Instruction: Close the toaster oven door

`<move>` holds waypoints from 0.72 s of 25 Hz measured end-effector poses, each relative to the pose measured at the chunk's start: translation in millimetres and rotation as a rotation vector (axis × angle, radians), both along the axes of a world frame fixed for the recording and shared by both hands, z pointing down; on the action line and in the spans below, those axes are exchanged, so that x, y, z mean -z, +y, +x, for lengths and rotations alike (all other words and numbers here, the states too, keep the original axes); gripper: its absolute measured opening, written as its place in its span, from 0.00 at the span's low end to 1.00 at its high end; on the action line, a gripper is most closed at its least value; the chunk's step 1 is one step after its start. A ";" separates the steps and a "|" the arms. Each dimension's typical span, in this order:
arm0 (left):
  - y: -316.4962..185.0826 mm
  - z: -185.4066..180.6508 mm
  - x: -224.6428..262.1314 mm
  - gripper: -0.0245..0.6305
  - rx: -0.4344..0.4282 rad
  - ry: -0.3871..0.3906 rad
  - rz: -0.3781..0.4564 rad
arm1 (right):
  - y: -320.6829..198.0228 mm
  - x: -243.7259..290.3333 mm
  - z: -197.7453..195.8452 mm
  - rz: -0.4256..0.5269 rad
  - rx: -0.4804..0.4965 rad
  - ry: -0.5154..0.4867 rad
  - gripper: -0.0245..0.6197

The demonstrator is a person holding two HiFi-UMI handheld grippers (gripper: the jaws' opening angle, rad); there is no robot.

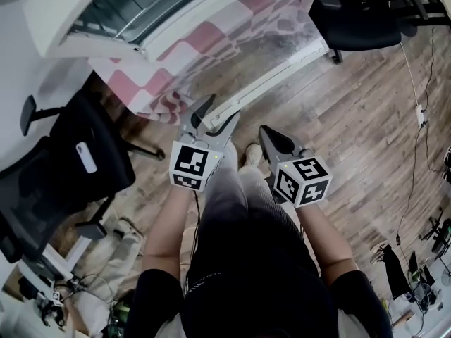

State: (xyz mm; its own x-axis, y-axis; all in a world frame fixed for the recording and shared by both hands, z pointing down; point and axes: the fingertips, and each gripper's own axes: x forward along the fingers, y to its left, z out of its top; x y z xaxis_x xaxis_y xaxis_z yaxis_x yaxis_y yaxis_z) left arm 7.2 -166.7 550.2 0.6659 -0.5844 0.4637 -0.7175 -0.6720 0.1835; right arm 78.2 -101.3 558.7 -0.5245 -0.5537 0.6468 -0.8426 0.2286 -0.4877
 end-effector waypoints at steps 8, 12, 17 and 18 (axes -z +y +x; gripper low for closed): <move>2.7 0.7 32.4 0.45 0.011 0.055 -0.002 | -8.0 27.4 -2.9 0.054 0.023 -0.013 0.04; -2.1 3.2 51.4 0.44 0.032 0.080 0.017 | -12.4 41.3 -2.7 0.080 0.041 -0.022 0.04; -0.7 -2.9 73.8 0.44 0.053 0.120 0.034 | -10.2 58.6 -10.3 0.110 0.059 -0.028 0.04; -1.0 -3.5 77.3 0.44 0.057 0.127 0.036 | -10.6 62.2 -11.0 0.117 0.061 -0.030 0.04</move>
